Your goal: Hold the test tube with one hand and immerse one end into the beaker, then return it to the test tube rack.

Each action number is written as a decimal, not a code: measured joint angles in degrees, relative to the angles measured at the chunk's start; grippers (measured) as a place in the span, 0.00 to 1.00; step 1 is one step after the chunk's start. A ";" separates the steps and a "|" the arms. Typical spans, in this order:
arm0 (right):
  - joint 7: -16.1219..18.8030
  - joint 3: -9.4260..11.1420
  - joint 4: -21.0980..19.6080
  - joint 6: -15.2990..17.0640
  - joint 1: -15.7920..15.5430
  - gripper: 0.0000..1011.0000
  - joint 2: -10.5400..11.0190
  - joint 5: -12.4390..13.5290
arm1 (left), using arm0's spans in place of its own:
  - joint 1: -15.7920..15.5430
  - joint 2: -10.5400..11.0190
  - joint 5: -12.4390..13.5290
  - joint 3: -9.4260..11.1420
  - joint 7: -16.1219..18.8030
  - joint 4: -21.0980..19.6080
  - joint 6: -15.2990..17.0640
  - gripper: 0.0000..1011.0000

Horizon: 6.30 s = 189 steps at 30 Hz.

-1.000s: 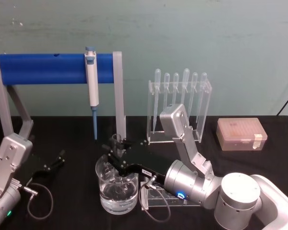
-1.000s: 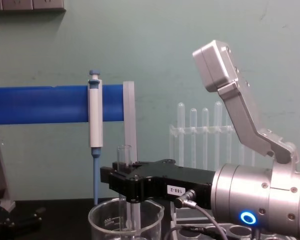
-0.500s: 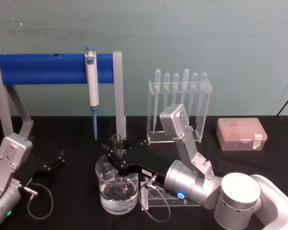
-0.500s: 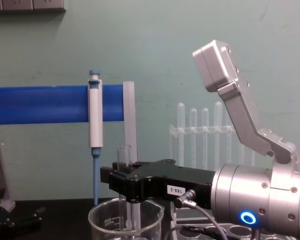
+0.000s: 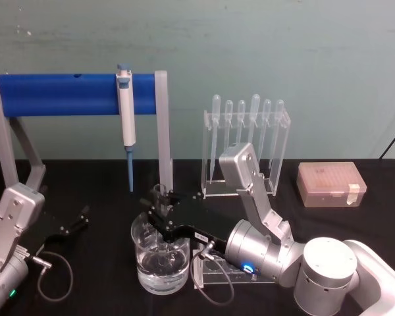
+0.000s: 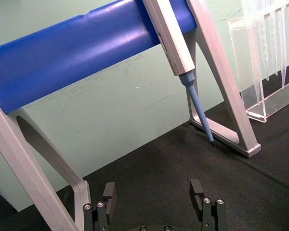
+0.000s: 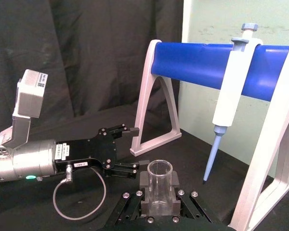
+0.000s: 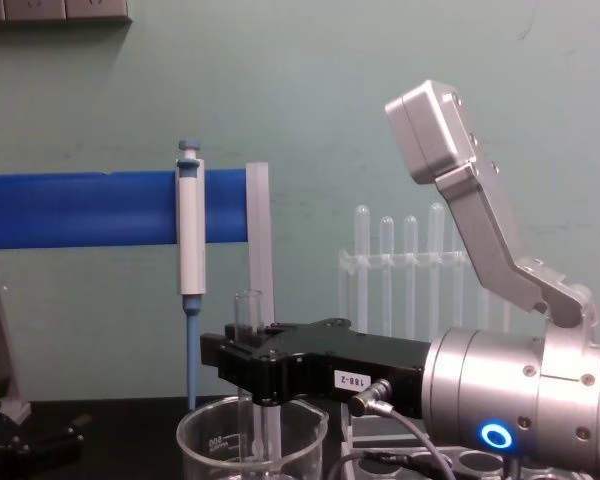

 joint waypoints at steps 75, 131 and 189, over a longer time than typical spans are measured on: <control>0.00 0.00 0.00 0.00 0.00 0.22 0.00 0.00 | 0.00 0.00 0.00 0.00 0.00 0.00 0.00 0.99; 0.00 0.00 0.00 0.00 0.00 0.22 0.00 0.00 | 0.00 0.00 0.00 0.00 0.00 0.00 0.00 0.99; 0.00 0.00 0.00 0.00 0.00 0.22 0.00 0.00 | 0.00 0.00 0.00 0.00 0.00 0.00 0.00 0.99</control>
